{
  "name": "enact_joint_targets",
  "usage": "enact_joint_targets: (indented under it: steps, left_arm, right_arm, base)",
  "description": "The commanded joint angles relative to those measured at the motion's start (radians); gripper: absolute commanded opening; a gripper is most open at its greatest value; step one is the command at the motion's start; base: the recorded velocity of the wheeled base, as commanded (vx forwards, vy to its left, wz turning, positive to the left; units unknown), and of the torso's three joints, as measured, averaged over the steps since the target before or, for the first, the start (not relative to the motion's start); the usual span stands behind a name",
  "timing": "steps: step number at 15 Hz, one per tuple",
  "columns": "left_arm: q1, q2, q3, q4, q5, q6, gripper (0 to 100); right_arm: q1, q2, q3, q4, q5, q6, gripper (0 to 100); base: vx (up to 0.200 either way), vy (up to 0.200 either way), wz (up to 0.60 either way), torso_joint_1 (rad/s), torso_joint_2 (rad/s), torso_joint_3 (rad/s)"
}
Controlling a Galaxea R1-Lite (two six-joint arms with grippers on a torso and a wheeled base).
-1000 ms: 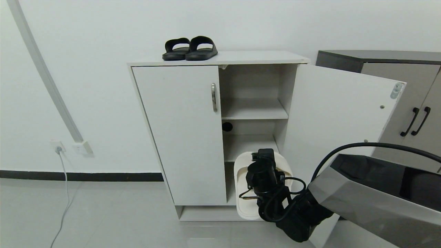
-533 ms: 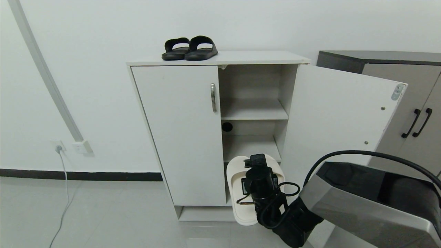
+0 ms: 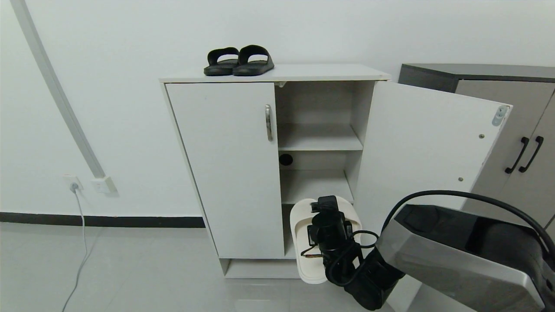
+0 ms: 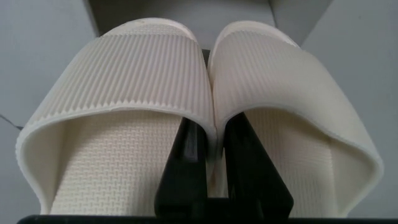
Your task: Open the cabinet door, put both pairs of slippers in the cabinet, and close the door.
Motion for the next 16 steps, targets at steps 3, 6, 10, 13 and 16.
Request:
enact_joint_targets:
  steps: [3,6,10,13,16]
  left_arm:
    - [0.000,0.002,0.000,0.002,0.000,0.000,0]
    - [0.000,0.002,-0.001,0.002,0.000,0.000,0]
    - [0.000,0.002,-0.001,0.002,0.000,0.000,0]
    - [0.000,0.002,-0.001,0.000,0.000,0.000,0]
    - [0.000,0.002,0.000,0.000,0.000,0.000,0]
  right_arm:
    - [0.002,0.014,-0.009,-0.001,0.000,0.000,0]
    - [0.003,0.024,-0.016,-0.003,0.000,0.002,0]
    - [0.003,0.051,-0.030,-0.013,-0.003,-0.001,0]
    - [0.003,0.070,-0.042,-0.027,-0.004,-0.004,0]
    - [-0.001,0.112,-0.067,-0.144,-0.009,-0.047,0]
  base:
    - [0.000,0.000,0.00,0.002,0.00,-0.067]
    - [0.000,0.000,0.00,0.002,0.00,-0.170]
    - [0.000,0.000,0.00,0.004,0.00,-0.195]
    - [0.000,0.000,0.00,0.004,0.01,-0.199]
    - [0.000,0.000,0.00,0.002,0.00,-0.062]
